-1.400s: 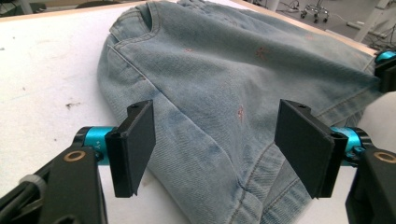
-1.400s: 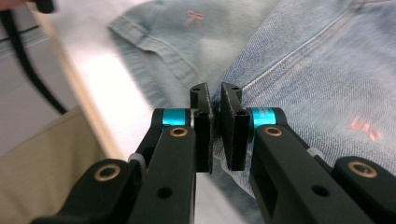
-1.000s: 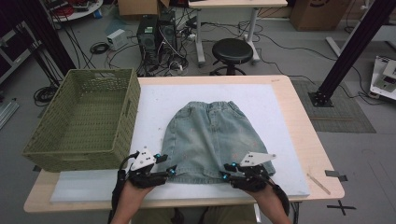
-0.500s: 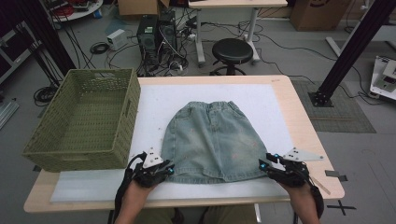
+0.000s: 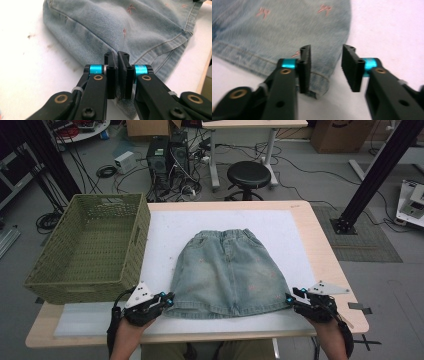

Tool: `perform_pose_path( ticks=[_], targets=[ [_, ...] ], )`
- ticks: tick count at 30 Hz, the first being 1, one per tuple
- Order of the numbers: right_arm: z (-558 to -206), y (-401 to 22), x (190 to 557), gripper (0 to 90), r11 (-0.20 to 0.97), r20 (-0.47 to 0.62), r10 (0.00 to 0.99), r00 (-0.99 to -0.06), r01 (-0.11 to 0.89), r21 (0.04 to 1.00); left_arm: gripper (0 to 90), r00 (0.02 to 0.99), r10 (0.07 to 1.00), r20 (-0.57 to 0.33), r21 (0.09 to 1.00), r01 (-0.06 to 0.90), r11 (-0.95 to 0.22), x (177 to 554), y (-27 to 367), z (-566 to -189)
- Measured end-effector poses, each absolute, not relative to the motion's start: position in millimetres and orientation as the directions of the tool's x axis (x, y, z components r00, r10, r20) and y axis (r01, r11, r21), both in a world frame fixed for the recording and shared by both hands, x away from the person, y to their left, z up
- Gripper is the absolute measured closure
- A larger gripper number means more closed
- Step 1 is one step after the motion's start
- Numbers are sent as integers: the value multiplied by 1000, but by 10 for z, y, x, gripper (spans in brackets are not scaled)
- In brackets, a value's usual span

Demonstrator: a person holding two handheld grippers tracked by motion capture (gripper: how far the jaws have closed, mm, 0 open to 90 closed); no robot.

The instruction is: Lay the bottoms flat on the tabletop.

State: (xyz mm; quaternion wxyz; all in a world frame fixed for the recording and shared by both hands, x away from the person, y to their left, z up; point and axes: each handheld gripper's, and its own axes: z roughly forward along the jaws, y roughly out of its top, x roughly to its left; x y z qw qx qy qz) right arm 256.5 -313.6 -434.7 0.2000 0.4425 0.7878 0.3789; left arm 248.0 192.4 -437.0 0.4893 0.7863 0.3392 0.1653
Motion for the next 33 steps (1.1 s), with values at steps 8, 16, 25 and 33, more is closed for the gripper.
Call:
perform_pose_path(
  ticks=[8,16,25,33],
  targets=[
    [-4433,-3045,2627,709,404,-30,839,-543,587,702,855,715,694,-87,871,393,-296,2438,1994,-4420],
    [-4359,-3047,2568,830,451,-63,822,-566,578,680,853,718,690,-94,872,394,-291,2404,2015,-4431],
    [-4323,-3115,2445,794,476,-61,793,-606,554,683,734,720,685,-110,885,384,-262,2378,2014,-4394],
    [-4151,-3066,2556,449,345,-9,821,-571,483,805,377,694,700,-170,926,356,-127,2534,2004,-4254]
  ],
)
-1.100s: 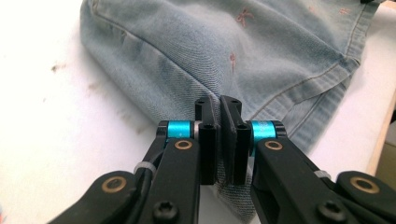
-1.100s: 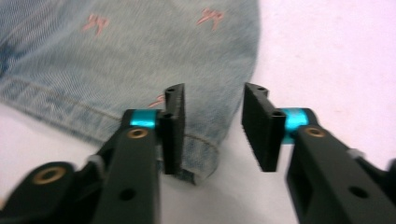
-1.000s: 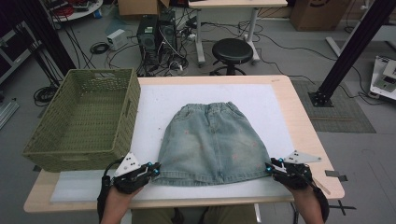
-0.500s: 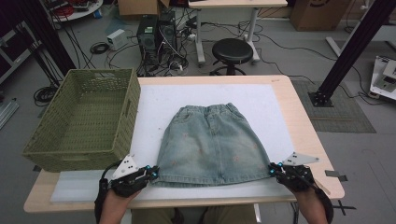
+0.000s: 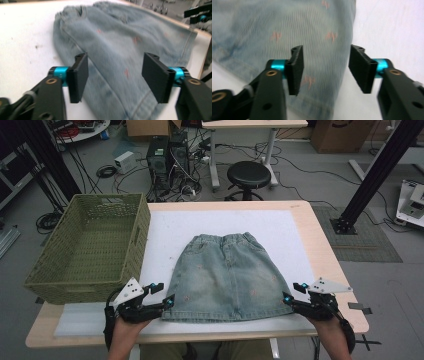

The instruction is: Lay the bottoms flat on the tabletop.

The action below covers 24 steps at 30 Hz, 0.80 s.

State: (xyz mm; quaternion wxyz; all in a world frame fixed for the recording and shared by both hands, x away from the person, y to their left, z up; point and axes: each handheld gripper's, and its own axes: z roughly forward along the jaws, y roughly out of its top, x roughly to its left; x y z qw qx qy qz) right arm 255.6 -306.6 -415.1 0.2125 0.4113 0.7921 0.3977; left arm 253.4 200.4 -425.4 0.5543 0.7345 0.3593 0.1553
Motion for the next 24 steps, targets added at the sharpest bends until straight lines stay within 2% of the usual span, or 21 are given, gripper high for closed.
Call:
perform_pose_path(
  ticks=[5,9,15,24],
  targets=[
    [-4062,-2918,2737,382,325,0,811,-585,451,831,298,692,697,-185,942,327,-75,2665,1975,-4185],
    [-4043,-2851,2876,218,279,24,824,-566,443,852,210,713,672,-201,951,306,-40,2771,1971,-4154],
    [-4054,-2738,2987,204,297,0,810,-586,411,862,208,733,656,-182,954,293,-63,2968,1929,-4128],
    [-4050,-2626,3178,204,283,18,816,-578,427,859,208,736,651,-183,946,313,-88,3227,1866,-4076]
  ],
)
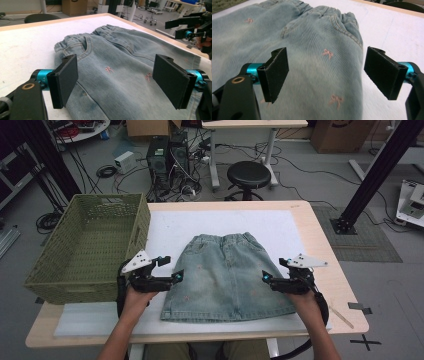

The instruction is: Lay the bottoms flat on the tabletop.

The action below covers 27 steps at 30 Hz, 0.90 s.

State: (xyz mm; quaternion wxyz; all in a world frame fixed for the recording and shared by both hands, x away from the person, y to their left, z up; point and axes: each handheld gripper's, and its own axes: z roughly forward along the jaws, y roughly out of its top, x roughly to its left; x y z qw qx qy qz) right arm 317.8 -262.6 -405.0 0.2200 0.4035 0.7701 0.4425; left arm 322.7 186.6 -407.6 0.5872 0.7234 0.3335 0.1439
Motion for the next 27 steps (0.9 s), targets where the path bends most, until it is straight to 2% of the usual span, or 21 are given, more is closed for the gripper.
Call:
perform_pose_path(
  ticks=[13,18,22,27],
  targets=[
    [-4022,-1766,3778,217,397,2,776,-631,491,776,231,732,663,-159,942,313,-119,3225,1680,-4041],
    [-4013,-1429,3975,307,437,-3,753,-658,496,750,232,716,681,-152,939,319,-126,3278,1660,-4039],
    [-4088,-1263,4084,462,446,16,749,-663,521,728,232,708,690,-154,932,336,-137,3297,1669,-4052],
    [-4259,-1118,4140,505,524,-27,746,-665,561,641,243,702,696,-153,931,339,-137,3315,1678,-4059]
  ],
)
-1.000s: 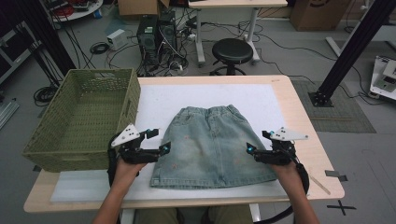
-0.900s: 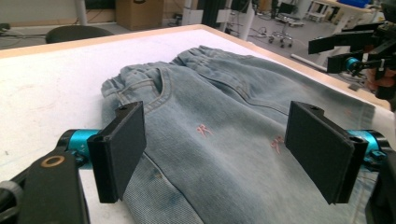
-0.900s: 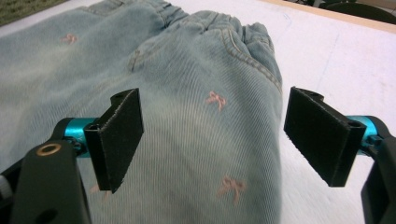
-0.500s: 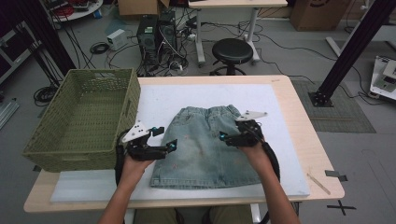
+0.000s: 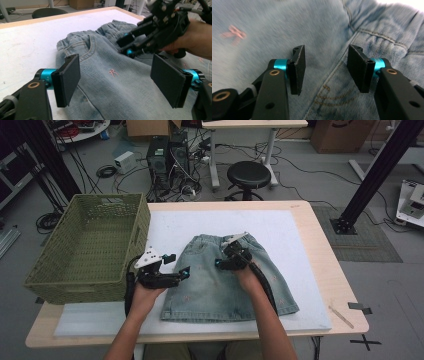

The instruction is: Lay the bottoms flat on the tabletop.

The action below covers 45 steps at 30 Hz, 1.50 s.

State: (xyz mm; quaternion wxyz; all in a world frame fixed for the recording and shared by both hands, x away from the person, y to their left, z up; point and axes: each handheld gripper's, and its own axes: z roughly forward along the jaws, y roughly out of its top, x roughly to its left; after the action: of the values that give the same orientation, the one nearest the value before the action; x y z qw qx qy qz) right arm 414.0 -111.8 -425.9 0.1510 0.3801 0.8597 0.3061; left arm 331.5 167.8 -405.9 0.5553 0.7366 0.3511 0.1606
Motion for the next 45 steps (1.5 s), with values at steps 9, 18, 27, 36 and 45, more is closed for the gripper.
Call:
perform_pose_path(
  ticks=[9,18,27,36,45],
  targets=[
    [-4371,-1225,4070,522,550,-51,726,-686,535,642,246,692,701,-173,920,368,-137,3444,1629,-4018],
    [-4116,-1804,3864,472,408,22,746,-666,482,775,316,667,727,-161,885,424,-193,3609,1445,-4154],
    [-4211,-2458,3852,715,431,-82,841,-535,571,698,633,611,778,-145,799,536,-272,3731,1371,-4406],
    [-4376,-2446,3846,797,472,-84,819,-567,583,661,868,596,797,-97,777,546,-314,3682,1414,-4487],
    [-4366,-2504,3791,862,520,-171,817,-551,574,633,883,586,808,-56,785,526,-327,3631,1407,-4501]
  ],
)
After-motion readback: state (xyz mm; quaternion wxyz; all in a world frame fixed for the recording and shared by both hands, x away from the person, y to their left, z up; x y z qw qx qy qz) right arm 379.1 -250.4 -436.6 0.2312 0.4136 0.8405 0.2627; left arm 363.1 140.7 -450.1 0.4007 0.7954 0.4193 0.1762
